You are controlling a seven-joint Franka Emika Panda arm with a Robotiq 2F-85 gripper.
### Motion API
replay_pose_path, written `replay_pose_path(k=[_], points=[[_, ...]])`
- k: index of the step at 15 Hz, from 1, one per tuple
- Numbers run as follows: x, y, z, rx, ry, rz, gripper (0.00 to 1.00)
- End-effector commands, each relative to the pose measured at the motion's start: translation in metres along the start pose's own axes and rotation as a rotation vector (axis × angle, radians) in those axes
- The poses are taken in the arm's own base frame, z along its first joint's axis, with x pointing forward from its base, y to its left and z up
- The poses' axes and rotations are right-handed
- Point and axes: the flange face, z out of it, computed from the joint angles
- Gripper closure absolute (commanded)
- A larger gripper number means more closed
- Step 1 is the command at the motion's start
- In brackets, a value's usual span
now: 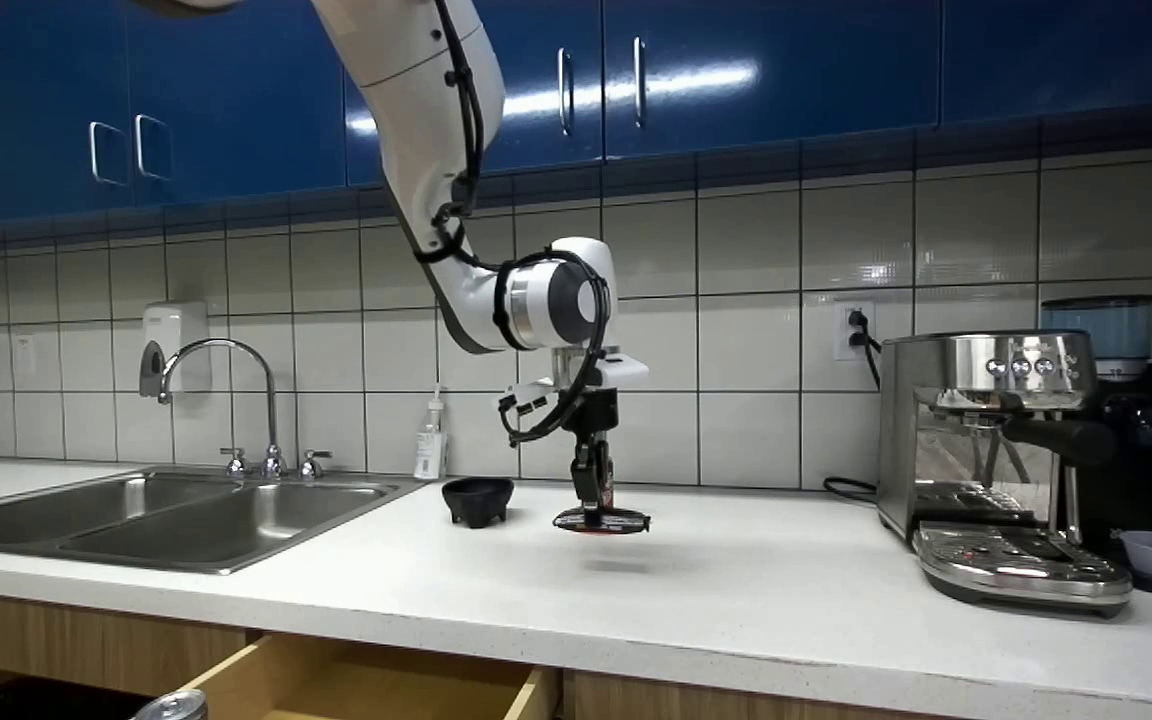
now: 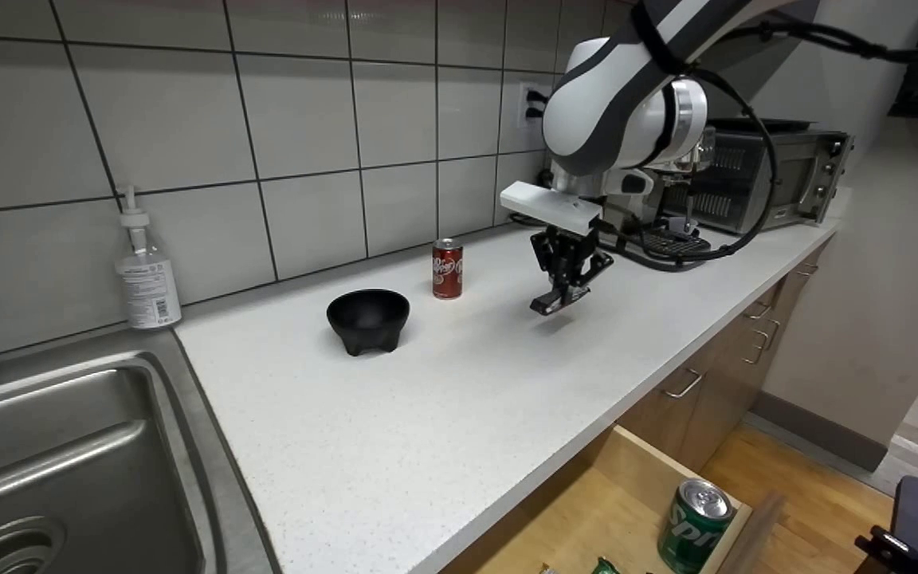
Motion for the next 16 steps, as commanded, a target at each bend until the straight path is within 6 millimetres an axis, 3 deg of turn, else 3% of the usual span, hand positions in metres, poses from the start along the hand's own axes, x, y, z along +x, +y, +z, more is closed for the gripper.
replay_pose_path(k=[1,16], points=[[-0.026,0.04,-0.016,-0.005,-0.009,-0.031,0.96],[-0.169,0.168,-0.016,-0.136,-0.026,-0.042,0.96]])
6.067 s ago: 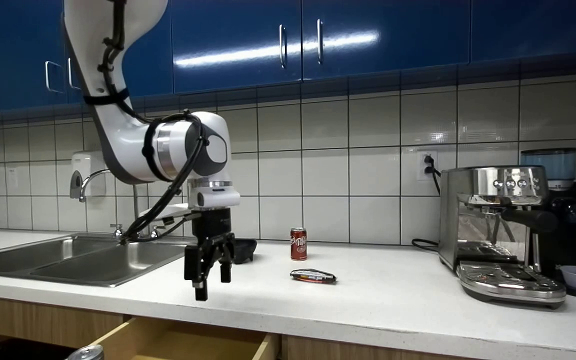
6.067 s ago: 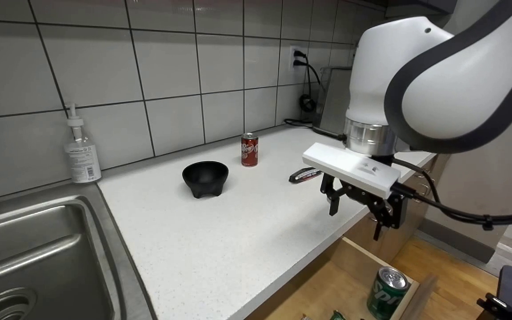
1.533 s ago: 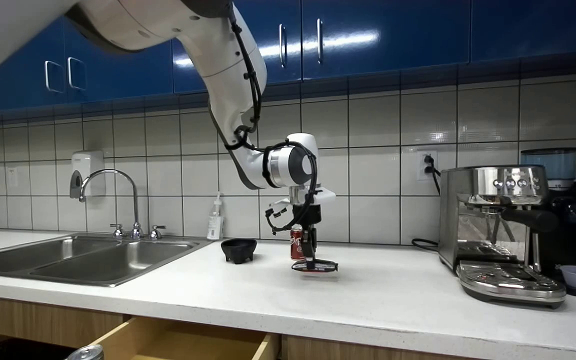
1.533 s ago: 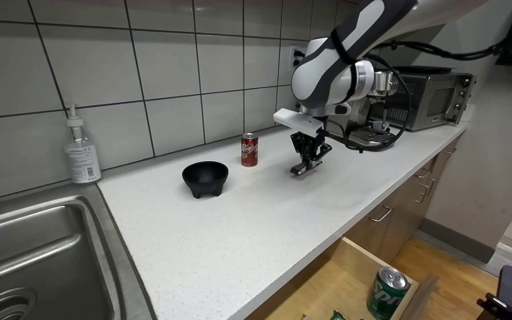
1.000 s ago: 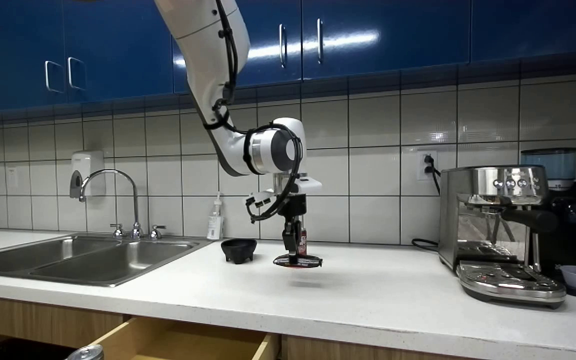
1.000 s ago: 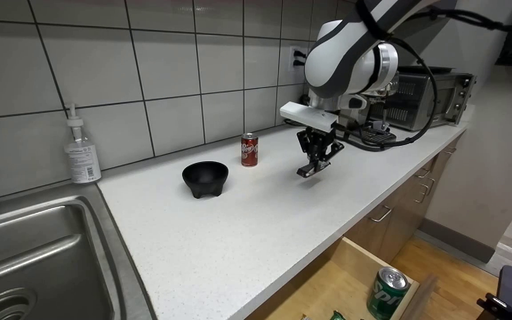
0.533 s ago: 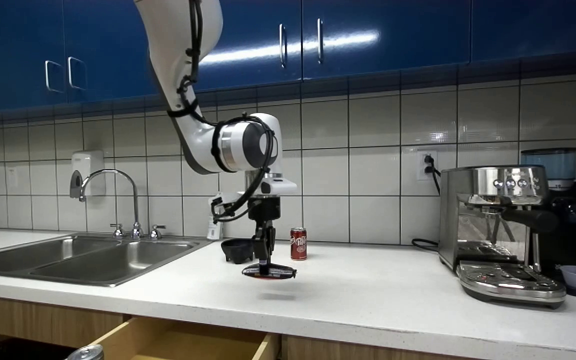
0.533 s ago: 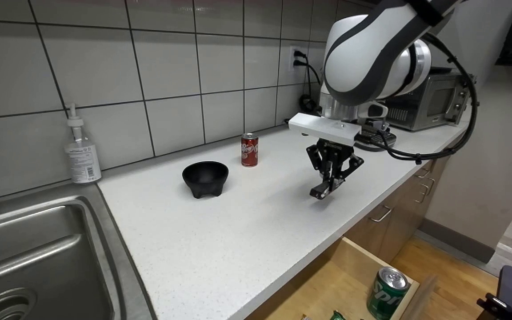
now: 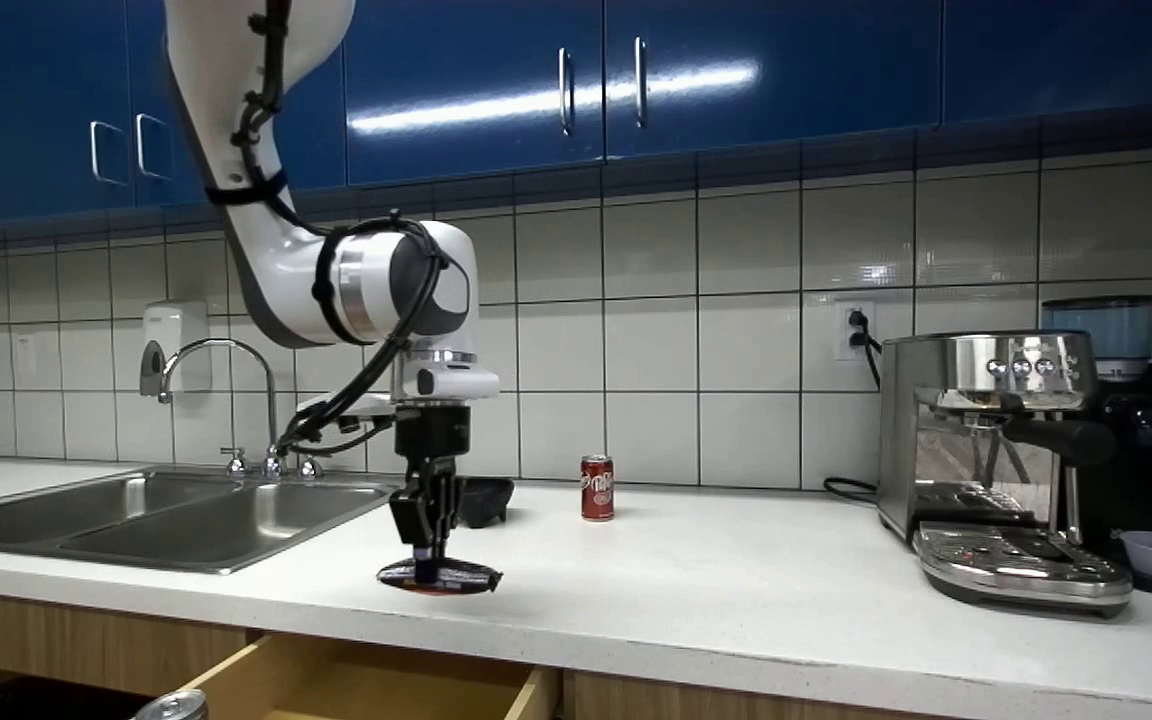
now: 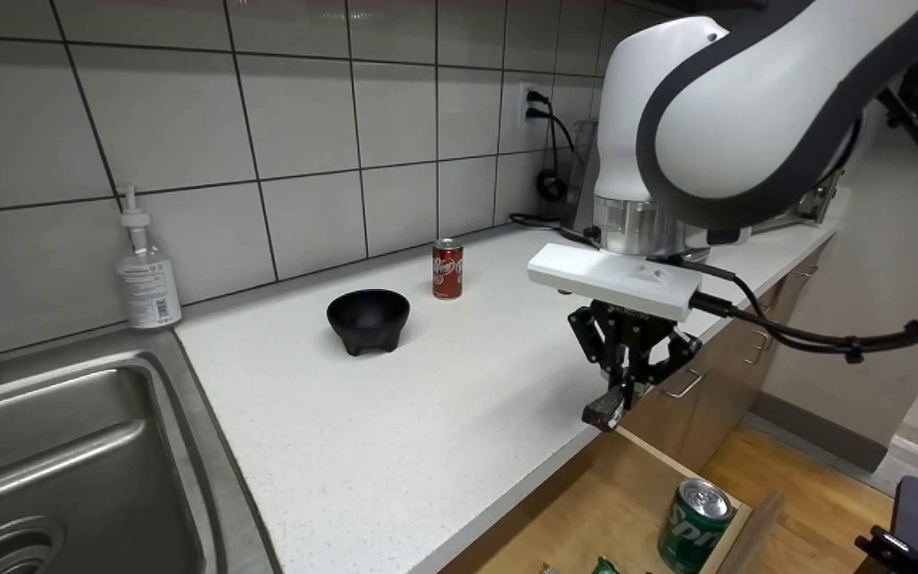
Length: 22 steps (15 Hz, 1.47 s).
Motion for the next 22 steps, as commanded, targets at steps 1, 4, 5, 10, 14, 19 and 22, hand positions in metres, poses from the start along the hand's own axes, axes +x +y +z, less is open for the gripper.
replay_pose_path(k=[1,4,5,10,14,19,22], points=[[-0.038,0.03,-0.002,0.005,0.015,0.03,0.96],[-0.067,0.044,0.009,-0.017,0.014,0.056,0.96],[-0.075,0.047,0.013,-0.022,0.014,0.063,0.96],[-0.105,0.058,0.04,-0.064,0.026,0.109,0.96],[-0.11,0.06,0.062,-0.085,0.024,0.158,0.96],[-0.109,0.056,0.084,-0.103,0.019,0.194,0.96],[-0.111,0.055,0.097,-0.123,0.017,0.198,0.96]])
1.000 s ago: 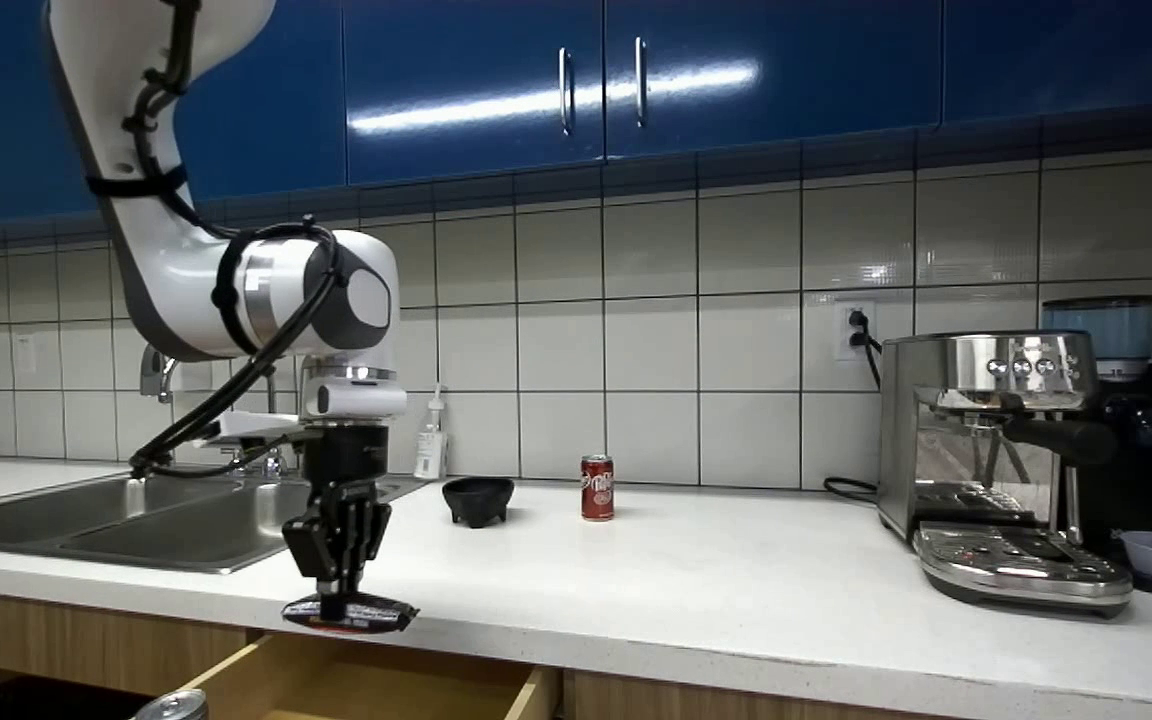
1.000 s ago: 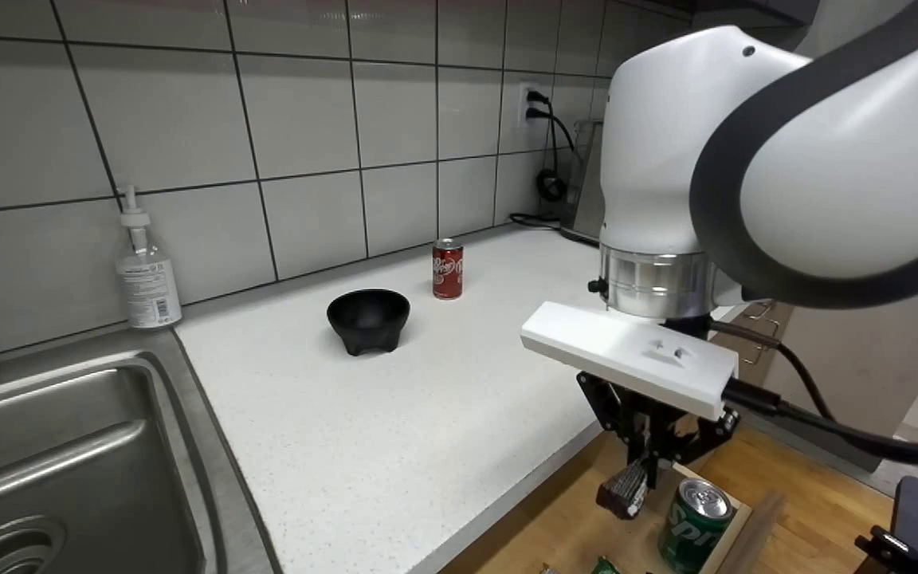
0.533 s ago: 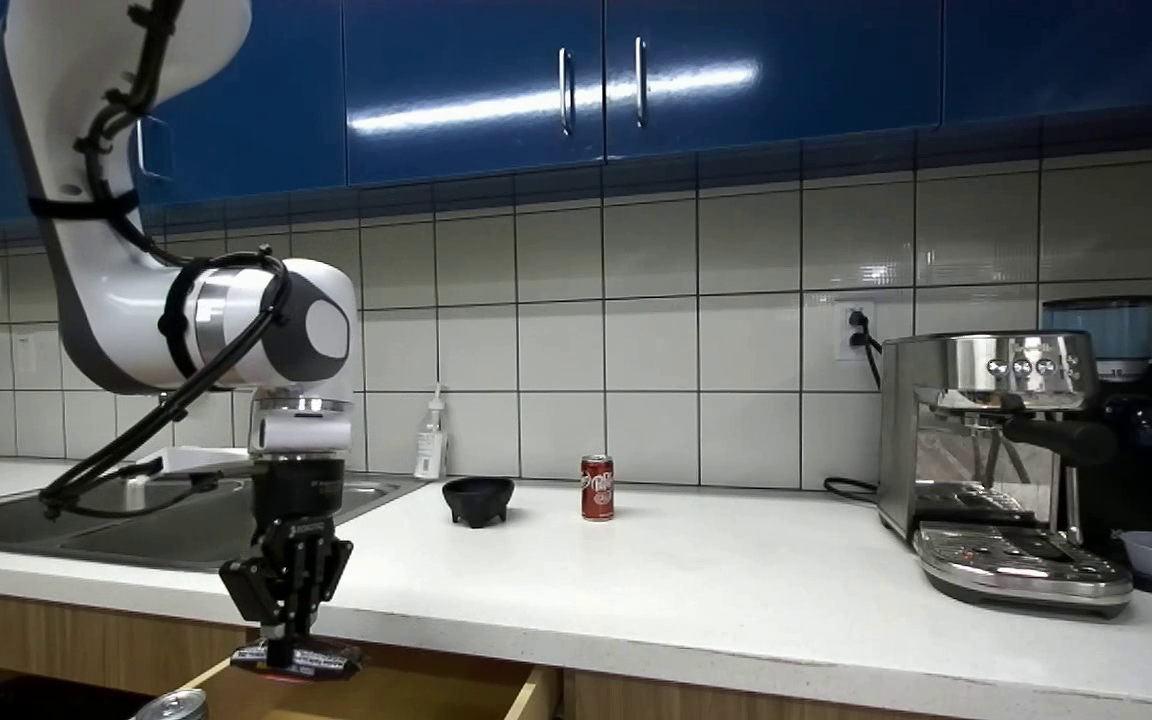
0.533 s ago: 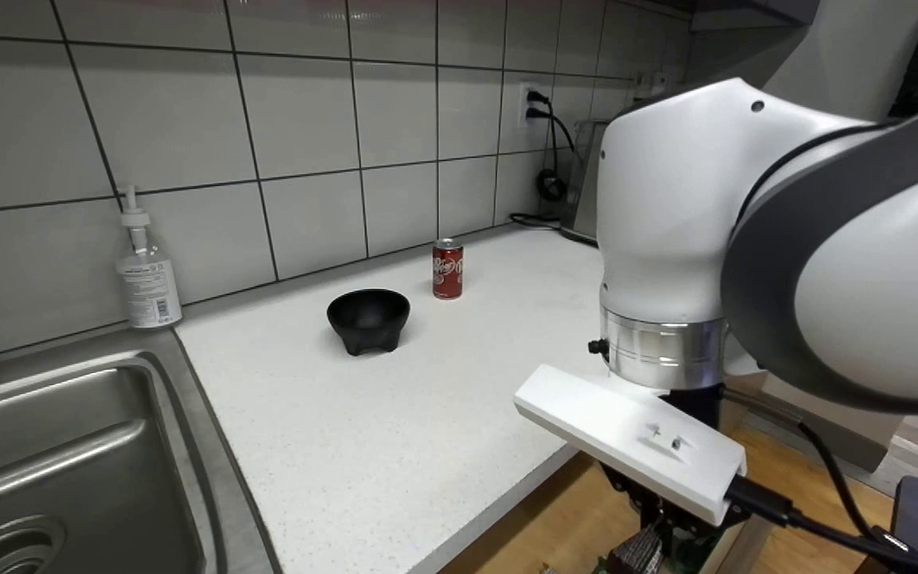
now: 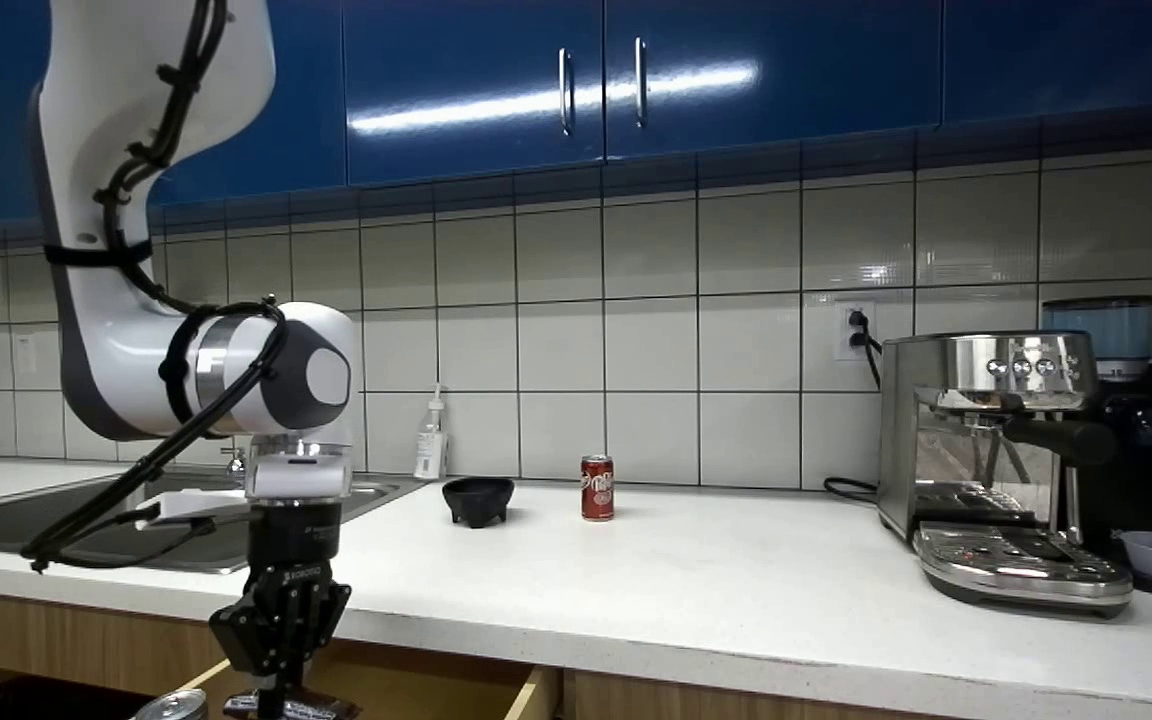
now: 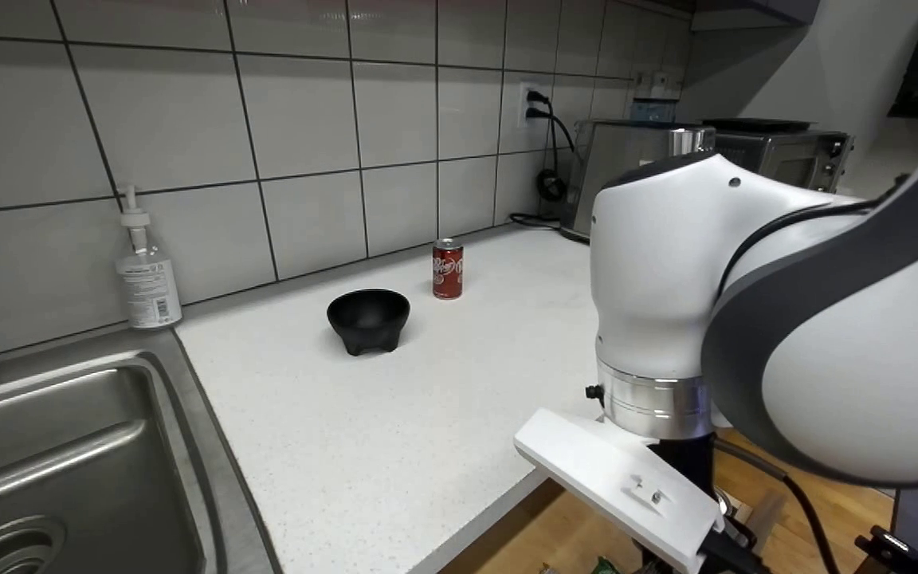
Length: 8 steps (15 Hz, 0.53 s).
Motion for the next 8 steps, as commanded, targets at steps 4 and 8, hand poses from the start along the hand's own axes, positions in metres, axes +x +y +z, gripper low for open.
replay_pose_path(k=[4,8], points=[[-0.009,-0.007,0.019,-0.028,-0.014,0.027,0.96],[-0.013,-0.012,0.024,-0.036,-0.018,0.025,0.96]])
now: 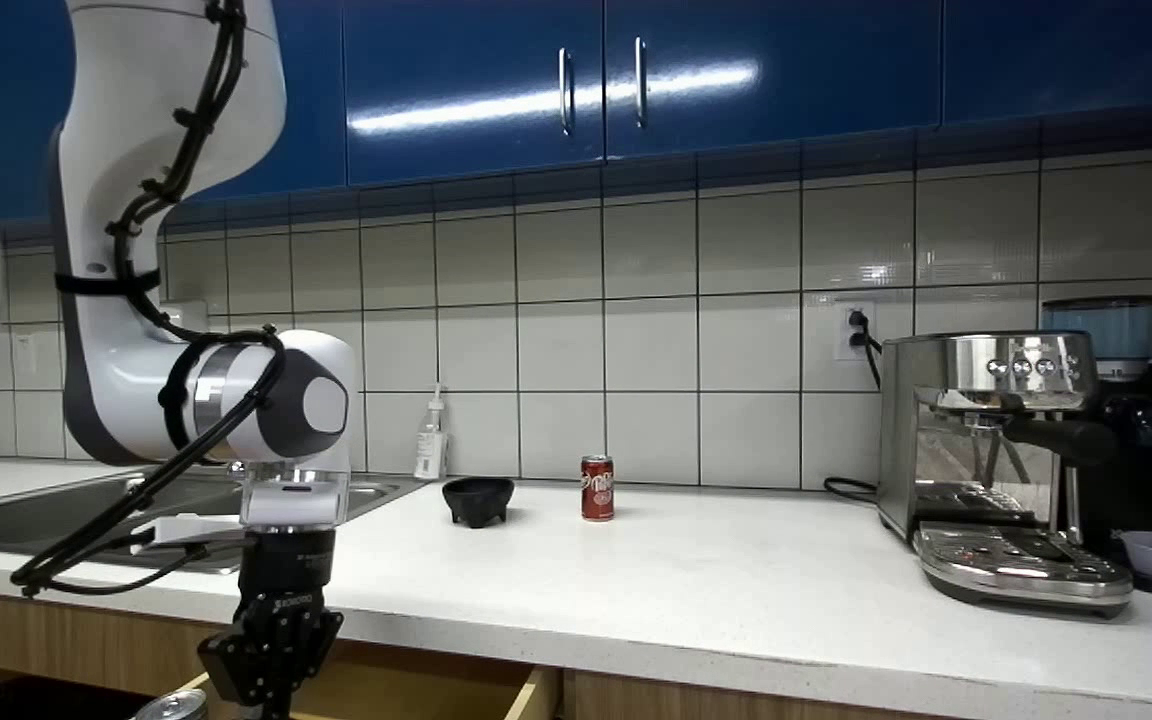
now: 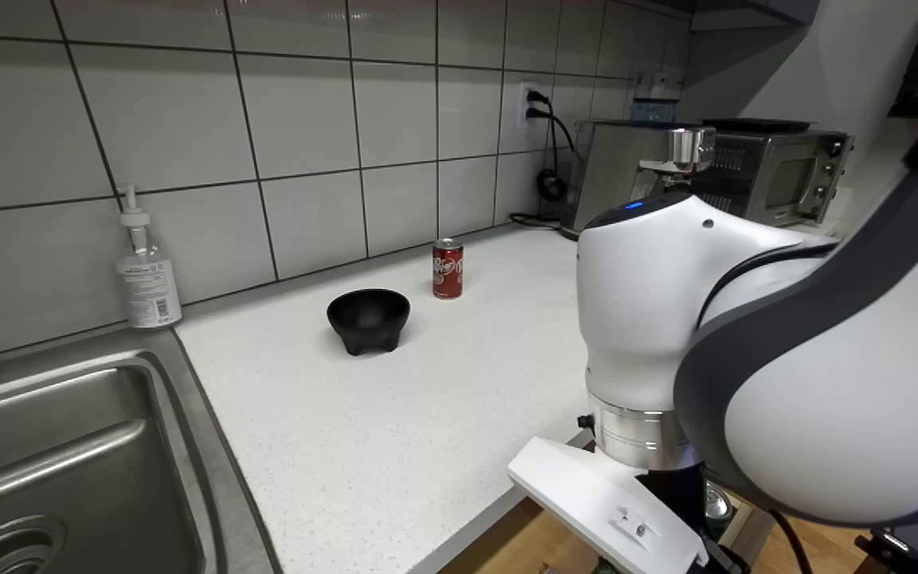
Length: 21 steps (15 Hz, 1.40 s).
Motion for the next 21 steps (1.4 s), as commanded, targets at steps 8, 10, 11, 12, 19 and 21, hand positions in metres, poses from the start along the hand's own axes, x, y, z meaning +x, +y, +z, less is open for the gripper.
replay_pose_path(k=[8,10,11,12,19,21], points=[[-0.004,-0.014,-0.002,0.011,-0.014,0.02,0.38],[-0.004,-0.013,-0.006,0.019,-0.017,0.019,0.23],[-0.005,-0.012,-0.008,0.021,-0.013,0.012,0.15],[-0.005,-0.01,-0.011,0.022,-0.012,0.008,0.08],[-0.016,0.005,-0.031,0.04,-0.013,-0.056,0.0],[-0.016,0.011,-0.038,0.051,-0.011,-0.065,0.0]])
